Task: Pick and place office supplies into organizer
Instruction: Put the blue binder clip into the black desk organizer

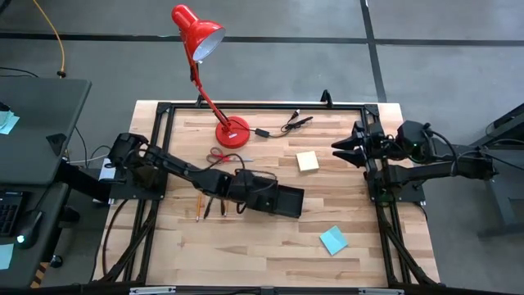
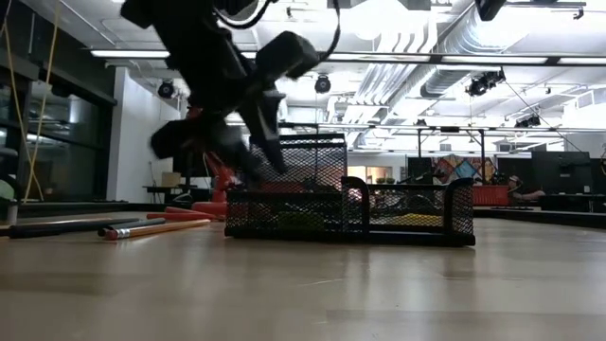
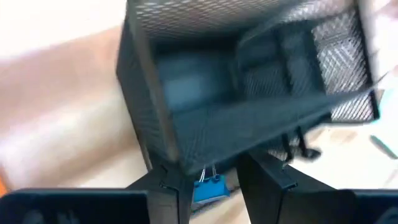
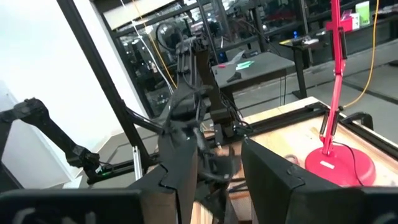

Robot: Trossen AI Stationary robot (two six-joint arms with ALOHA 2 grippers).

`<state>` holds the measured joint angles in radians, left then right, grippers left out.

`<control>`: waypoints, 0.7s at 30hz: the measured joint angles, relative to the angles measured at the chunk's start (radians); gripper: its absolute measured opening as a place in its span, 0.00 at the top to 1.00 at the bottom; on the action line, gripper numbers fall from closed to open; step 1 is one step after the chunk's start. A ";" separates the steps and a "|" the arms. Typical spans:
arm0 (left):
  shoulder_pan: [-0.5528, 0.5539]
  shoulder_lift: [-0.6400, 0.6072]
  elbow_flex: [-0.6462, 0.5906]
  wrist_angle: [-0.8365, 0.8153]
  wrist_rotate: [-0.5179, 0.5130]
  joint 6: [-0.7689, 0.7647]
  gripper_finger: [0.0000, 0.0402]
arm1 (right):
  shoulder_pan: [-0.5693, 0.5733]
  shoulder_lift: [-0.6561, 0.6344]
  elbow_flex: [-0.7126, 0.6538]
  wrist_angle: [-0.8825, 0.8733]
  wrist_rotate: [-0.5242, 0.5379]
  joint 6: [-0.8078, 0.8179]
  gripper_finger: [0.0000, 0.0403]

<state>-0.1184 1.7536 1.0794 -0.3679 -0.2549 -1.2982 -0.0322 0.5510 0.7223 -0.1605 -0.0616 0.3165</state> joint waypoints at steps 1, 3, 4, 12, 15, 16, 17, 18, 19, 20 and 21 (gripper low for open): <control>0.010 -0.003 0.009 -0.016 0.024 -0.004 0.75 | 0.000 0.000 0.000 -0.004 0.000 0.000 0.70; 0.017 -0.001 0.011 -0.024 0.071 0.014 0.75 | 0.000 0.002 0.000 -0.017 0.001 0.005 0.70; 0.017 0.001 0.010 -0.032 0.069 0.042 0.75 | 0.000 0.003 0.000 -0.023 0.006 0.005 0.70; 0.029 0.000 0.011 0.044 0.045 0.212 0.75 | 0.000 0.016 0.000 -0.034 0.016 -0.001 0.70; 0.027 0.000 0.010 0.041 0.050 0.173 0.75 | 0.000 0.018 0.000 -0.033 0.017 -0.007 0.70; 0.027 0.000 0.010 0.046 0.048 0.151 0.75 | 0.000 0.021 0.000 -0.032 0.016 -0.009 0.70; 0.027 0.000 0.010 0.054 0.039 0.145 0.75 | 0.000 0.024 0.000 -0.031 0.017 -0.012 0.70; 0.027 0.000 0.010 0.057 0.037 0.140 0.74 | 0.000 0.026 0.000 -0.031 0.016 -0.013 0.70; 0.027 0.000 0.010 0.057 0.038 0.131 0.73 | 0.000 0.027 0.000 -0.031 0.016 -0.013 0.70; 0.027 0.000 0.010 0.056 0.044 0.120 0.72 | 0.000 0.031 0.000 -0.031 0.016 -0.013 0.70; 0.027 0.000 0.010 0.053 0.049 0.113 0.69 | 0.000 0.032 0.000 -0.031 0.015 -0.014 0.70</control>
<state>-0.0910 1.7538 1.0893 -0.3148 -0.2063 -1.1851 -0.0322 0.5833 0.7223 -0.1917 -0.0470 0.3023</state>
